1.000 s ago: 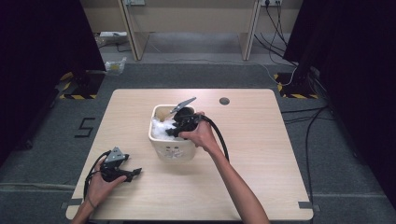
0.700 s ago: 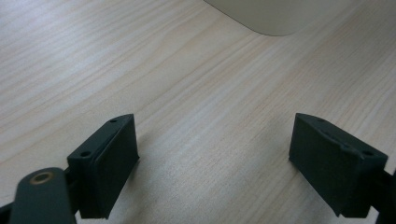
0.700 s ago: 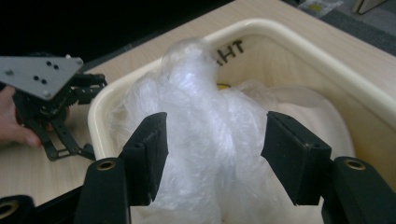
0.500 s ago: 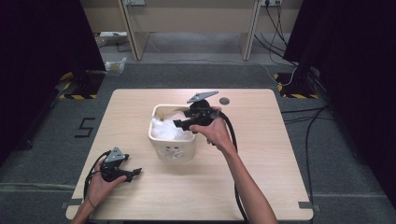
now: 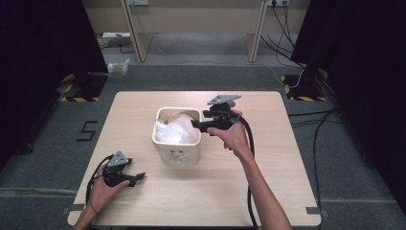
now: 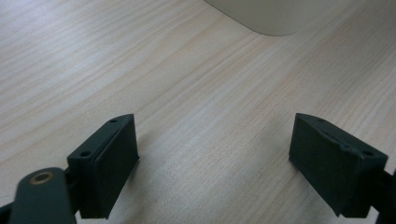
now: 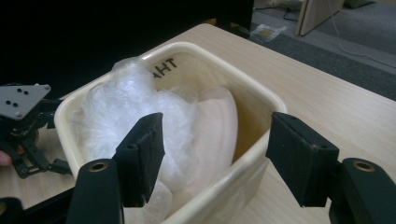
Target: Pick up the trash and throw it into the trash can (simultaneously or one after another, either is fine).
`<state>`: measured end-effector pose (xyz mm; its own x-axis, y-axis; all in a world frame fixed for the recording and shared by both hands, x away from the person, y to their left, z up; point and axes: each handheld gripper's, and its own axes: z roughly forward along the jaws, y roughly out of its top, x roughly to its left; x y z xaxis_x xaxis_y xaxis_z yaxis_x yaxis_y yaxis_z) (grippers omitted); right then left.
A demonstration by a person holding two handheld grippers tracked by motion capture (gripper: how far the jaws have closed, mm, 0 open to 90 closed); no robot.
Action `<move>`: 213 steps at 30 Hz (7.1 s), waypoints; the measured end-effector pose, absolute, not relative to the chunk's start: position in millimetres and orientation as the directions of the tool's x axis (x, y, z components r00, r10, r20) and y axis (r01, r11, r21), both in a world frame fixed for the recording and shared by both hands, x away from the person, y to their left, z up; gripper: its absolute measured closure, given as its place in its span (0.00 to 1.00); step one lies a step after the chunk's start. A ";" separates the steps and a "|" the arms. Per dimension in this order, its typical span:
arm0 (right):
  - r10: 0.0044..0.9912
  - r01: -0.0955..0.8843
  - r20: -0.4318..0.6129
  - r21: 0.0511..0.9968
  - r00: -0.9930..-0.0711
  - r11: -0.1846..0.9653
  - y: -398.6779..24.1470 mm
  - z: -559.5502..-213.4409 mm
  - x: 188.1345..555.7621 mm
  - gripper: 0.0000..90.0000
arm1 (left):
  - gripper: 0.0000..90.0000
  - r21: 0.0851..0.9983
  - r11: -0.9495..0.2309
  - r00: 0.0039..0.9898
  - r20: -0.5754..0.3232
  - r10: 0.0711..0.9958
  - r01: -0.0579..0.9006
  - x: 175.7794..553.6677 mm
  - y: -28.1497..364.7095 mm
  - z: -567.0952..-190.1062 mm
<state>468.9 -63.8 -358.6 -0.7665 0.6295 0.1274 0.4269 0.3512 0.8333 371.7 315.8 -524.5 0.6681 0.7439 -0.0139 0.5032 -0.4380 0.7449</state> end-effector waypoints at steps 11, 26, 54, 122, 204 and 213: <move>0.680 0.445 0.129 0.839 -0.722 0.313 -94.0 -362.2 466.9 0.39 | 0.16 0.745 -0.438 0.668 -0.014 0.744 0.503 371.7 315.8 -524.5; 0.761 0.480 0.136 0.841 -0.634 0.250 -141.4 -375.2 462.1 0.33 | 0.16 0.745 -0.438 0.668 -0.014 0.744 0.503 371.7 315.8 -524.5; 0.829 0.472 0.015 0.828 -0.559 0.303 -174.3 -403.0 423.7 0.25 | 0.16 0.745 -0.438 0.668 -0.014 0.744 0.504 371.7 315.8 -524.5; 0.803 0.500 0.008 0.786 -0.595 0.363 -166.7 -467.1 366.3 0.24 | 0.16 0.744 -0.439 0.669 -0.015 0.743 0.504 371.7 315.9 -524.5; 0.857 0.573 -0.039 0.728 -0.513 0.376 -198.4 -505.4 315.8 0.23 | 0.16 0.744 -0.439 0.669 -0.015 0.743 0.504 371.7 315.9 -524.5; 0.859 0.582 -0.051 0.714 -0.510 0.388 -198.7 -510.9 316.4 0.22 | 0.16 0.744 -0.439 0.669 -0.015 0.744 0.505 371.7 315.9 -524.5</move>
